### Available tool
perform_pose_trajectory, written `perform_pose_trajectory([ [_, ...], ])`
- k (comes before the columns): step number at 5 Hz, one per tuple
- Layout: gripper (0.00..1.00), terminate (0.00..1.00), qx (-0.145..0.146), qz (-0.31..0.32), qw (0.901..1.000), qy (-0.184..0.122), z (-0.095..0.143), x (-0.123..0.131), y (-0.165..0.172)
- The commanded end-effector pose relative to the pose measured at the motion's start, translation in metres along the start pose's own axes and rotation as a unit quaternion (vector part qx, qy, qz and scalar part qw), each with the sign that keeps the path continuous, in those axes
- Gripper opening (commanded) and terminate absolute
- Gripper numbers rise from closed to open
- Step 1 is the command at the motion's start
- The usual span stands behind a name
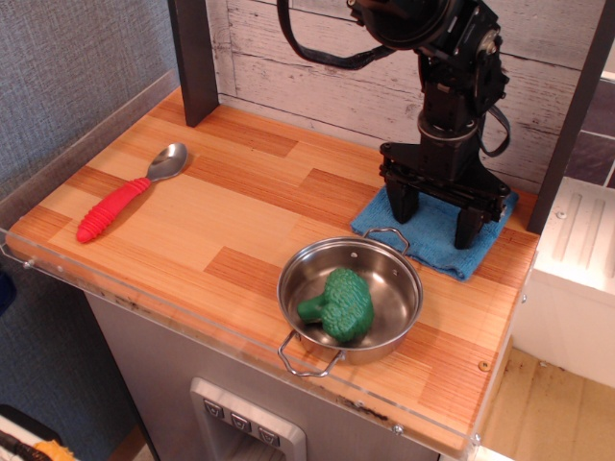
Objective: Slide the blue cloth to the left a little bit.
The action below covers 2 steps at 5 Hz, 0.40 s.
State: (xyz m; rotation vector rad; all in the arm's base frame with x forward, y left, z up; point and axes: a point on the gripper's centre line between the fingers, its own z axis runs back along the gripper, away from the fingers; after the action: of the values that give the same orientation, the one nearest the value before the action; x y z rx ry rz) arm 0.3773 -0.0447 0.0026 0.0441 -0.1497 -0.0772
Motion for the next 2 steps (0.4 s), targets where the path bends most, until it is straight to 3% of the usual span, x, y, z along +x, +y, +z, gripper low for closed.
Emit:
perform_pose_trajectory([
  [1,1.0,0.0,0.037,0.07,0.996,0.042,-0.012,-0.02,0.096],
  [2,1.0,0.0,0.041,0.077,0.995,0.05,-0.012,-0.024,0.12],
])
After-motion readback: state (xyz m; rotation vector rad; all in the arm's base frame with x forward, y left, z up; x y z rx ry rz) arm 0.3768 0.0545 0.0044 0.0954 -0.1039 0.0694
